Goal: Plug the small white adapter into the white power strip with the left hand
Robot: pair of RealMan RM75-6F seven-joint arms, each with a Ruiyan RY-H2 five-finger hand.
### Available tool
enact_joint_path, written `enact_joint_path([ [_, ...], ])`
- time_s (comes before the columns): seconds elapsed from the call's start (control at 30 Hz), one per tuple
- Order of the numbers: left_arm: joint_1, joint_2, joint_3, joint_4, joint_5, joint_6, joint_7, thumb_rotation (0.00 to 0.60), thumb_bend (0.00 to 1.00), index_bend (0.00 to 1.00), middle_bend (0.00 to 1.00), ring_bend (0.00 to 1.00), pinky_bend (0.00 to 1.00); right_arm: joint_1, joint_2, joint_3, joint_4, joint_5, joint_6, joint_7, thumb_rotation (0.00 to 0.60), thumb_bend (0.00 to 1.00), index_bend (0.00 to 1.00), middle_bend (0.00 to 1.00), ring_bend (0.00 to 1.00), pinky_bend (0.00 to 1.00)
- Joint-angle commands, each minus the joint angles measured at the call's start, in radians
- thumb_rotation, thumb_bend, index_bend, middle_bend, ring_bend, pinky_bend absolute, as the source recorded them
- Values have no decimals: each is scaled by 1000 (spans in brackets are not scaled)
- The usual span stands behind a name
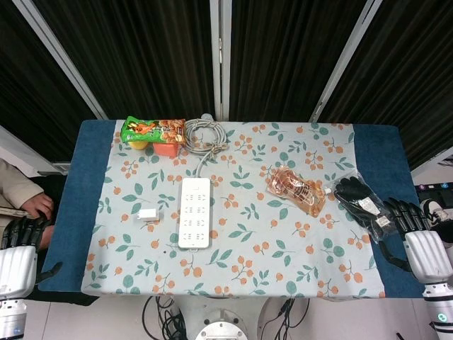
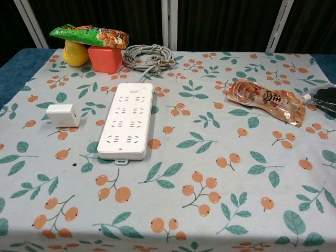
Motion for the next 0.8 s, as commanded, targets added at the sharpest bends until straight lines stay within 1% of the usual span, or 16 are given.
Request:
enact_joint_path([
  [0.03,3,-2,-3,0,-1,-4,-1,600,43,159,114,1,0,1,0,0,-1,0,-2,0,600,327,0,43,0,0],
  [0.23,7,2,-9,-7,14,-4,-3,600,42,159,114,1,0,4,0,0,0,-3,-4,4,600,327,0,43,0,0],
  [0.37,-28,4,-34,-34,37,-32,35,600,42,159,114,1,0,7,3,6,1,-5,3,4,600,327,0,43,0,0],
  [0.47,-94,3,-61,-76,56,-107,88,600,44,163,137,1,0,15,6,9,-3,-11,-2,0,600,327,0,43,0,0],
  [0.53,-154,-6,-87,-105,53,-181,131,600,53,178,166,2,0,22,8,10,-6,-14,-9,-3,600,327,0,43,0,0],
  [0.6,-221,-25,-117,-123,29,-269,182,600,65,225,189,2,0,28,10,12,-9,-14,-15,-4,600,327,0,43,0,0],
  [0.67,-281,-51,-144,-126,-18,-353,236,600,75,244,206,2,0,32,9,13,-8,-12,-21,-2,600,327,0,43,0,0],
  [0.7,-320,-72,-163,-123,-62,-406,272,600,83,248,218,2,0,34,9,13,-6,-9,-25,-1,600,327,0,43,0,0],
  [0.77,-374,-105,-189,-113,-141,-475,339,600,90,256,233,5,0,37,7,13,-2,-6,-32,4,600,327,0,43,0,0],
  [0.8,-405,-129,-205,-105,-199,-504,394,600,95,262,247,14,0,39,6,13,2,-3,-36,7,600,327,0,43,0,0],
])
